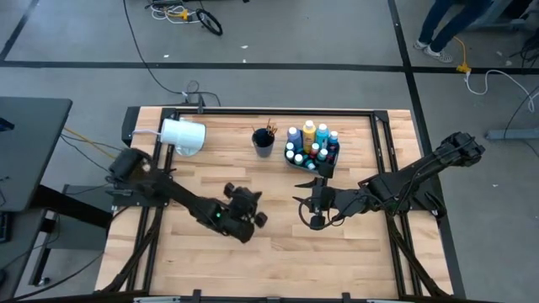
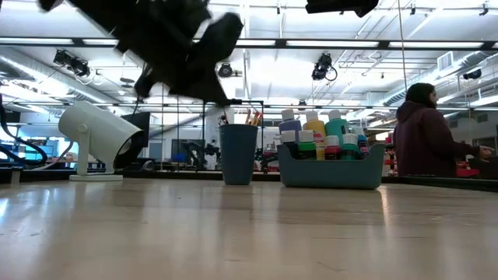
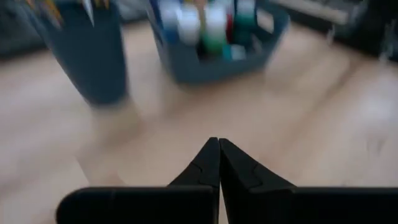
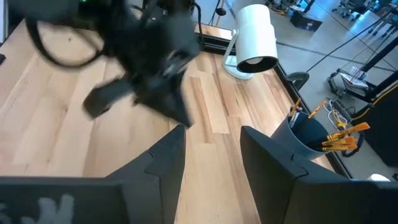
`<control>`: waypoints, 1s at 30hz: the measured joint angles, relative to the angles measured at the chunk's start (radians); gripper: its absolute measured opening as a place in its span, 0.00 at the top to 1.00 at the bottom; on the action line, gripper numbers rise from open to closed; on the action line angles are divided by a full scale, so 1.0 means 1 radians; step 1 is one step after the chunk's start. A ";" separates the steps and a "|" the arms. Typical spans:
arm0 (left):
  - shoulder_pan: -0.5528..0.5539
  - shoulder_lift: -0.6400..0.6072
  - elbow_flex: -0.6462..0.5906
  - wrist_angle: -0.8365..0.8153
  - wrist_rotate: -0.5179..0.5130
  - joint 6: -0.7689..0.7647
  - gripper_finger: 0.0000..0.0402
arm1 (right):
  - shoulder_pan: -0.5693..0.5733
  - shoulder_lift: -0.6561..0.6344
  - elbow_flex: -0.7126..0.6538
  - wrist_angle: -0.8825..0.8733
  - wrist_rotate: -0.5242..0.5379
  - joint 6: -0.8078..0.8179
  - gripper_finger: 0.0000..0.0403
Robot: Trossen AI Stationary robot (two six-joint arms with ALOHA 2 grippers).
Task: Pick & Place Paint Supplies
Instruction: Put the silver paint brush into the blue cup
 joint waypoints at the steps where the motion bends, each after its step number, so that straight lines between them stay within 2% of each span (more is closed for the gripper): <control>1: 0.008 -0.022 0.002 0.001 -0.029 0.035 0.99 | 0.000 0.000 0.000 -0.001 0.000 0.000 0.61; 4: 0.038 -0.093 0.003 0.034 -0.103 0.162 1.00 | 0.000 0.000 0.000 -0.001 0.000 0.000 0.61; 8: 0.114 -0.164 0.004 0.225 -0.146 0.453 1.00 | 0.000 0.000 0.000 0.004 0.000 0.000 0.61; 11: 0.193 -0.174 0.004 0.464 -0.085 0.711 1.00 | 0.000 0.000 0.000 0.005 0.001 -0.014 0.61; 13: 0.252 -0.172 0.003 0.629 0.005 0.863 1.00 | 0.000 0.000 0.000 0.005 0.001 -0.015 0.61; 15: 0.312 -0.162 0.003 0.766 0.099 0.951 1.00 | 0.000 0.000 0.000 0.006 0.001 -0.015 0.61; 22: 0.497 -0.160 -0.054 0.985 0.291 1.087 1.00 | 0.000 0.000 0.000 -0.002 0.002 -0.015 0.61; 25: 0.565 -0.158 -0.067 1.021 0.433 1.086 1.00 | 0.000 0.000 0.000 -0.002 0.003 -0.020 0.61; 30: 0.641 -0.088 -0.071 1.127 0.546 1.096 1.00 | -0.002 0.000 0.000 -0.002 0.003 -0.040 0.61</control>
